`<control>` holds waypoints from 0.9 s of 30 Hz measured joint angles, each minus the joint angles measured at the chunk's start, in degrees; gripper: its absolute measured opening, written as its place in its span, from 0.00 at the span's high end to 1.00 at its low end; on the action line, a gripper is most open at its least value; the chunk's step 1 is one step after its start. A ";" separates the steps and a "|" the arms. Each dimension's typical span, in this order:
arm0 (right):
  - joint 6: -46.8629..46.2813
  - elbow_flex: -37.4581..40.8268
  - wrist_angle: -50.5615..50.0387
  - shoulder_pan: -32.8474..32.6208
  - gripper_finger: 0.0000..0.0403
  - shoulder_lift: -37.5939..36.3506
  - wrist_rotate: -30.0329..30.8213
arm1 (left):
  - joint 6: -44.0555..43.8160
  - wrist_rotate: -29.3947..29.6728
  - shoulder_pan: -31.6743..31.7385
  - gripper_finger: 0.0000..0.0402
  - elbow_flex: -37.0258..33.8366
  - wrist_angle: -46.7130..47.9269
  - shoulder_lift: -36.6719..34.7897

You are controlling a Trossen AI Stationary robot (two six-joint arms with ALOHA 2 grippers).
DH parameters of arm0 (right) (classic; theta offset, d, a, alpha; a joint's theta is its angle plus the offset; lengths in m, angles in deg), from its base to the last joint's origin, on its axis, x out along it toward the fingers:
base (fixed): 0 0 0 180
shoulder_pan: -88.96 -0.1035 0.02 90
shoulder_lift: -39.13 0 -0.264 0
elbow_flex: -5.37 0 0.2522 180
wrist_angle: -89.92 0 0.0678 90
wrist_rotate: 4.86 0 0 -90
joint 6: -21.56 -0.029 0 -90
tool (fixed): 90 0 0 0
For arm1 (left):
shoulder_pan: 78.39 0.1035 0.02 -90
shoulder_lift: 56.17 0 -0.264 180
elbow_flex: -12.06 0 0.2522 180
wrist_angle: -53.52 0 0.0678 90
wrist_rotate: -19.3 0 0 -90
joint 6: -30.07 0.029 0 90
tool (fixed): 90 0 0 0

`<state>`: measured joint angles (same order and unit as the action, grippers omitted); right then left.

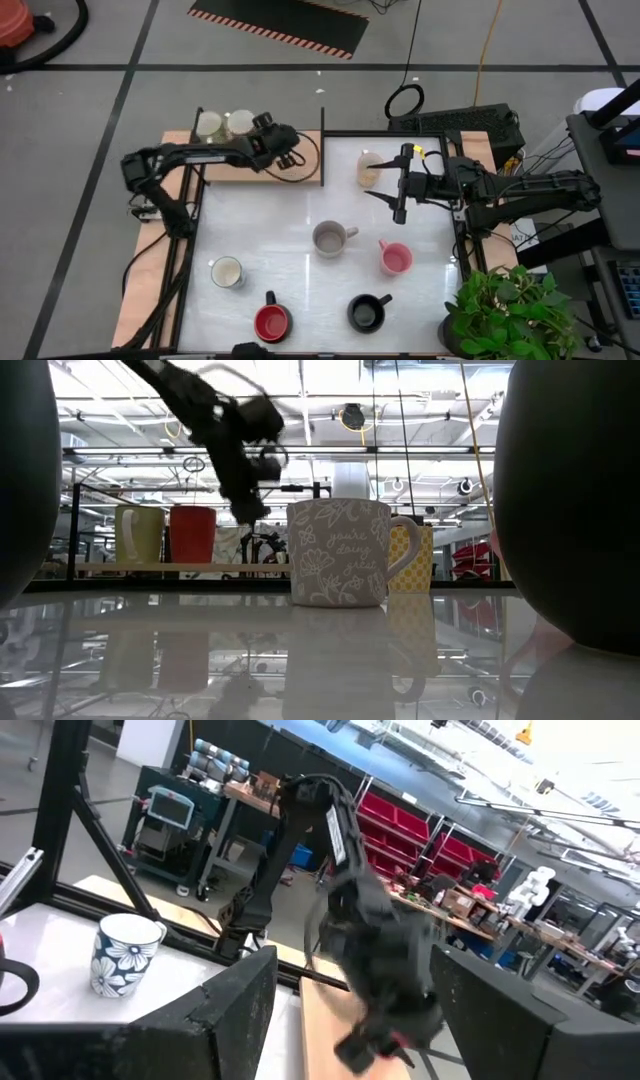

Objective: Place coffee mugs
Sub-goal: Put the red mug on the shelf

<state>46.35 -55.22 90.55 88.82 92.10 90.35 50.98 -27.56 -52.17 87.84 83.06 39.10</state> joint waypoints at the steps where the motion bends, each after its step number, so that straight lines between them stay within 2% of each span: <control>1: 0.18 0.00 0.04 0.00 0.36 0.00 0.00 | -0.02 1.74 0.06 0.62 0.00 -0.20 1.64; 8: 0.99 0.00 0.11 0.02 0.36 0.00 0.02 | -3.42 2.83 1.97 0.62 0.09 -3.02 8.45; 11: 0.99 0.00 0.02 0.02 0.36 0.00 0.02 | -7.66 6.49 2.94 0.62 0.09 -3.00 8.62; 16: 0.95 0.00 -0.11 0.02 0.36 0.00 0.02 | -13.19 8.50 3.65 0.62 0.13 -1.52 7.63; 23: 0.80 0.00 -1.24 0.02 0.36 0.00 0.68 | -17.02 10.41 4.33 0.62 0.14 5.61 7.74; 27: 0.06 0.00 -1.38 0.02 0.36 0.00 0.68 | -18.74 14.80 3.97 0.62 0.12 10.05 7.30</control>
<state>46.41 -55.22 89.17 88.84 92.10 91.03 32.24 -12.76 -48.20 87.96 93.11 46.40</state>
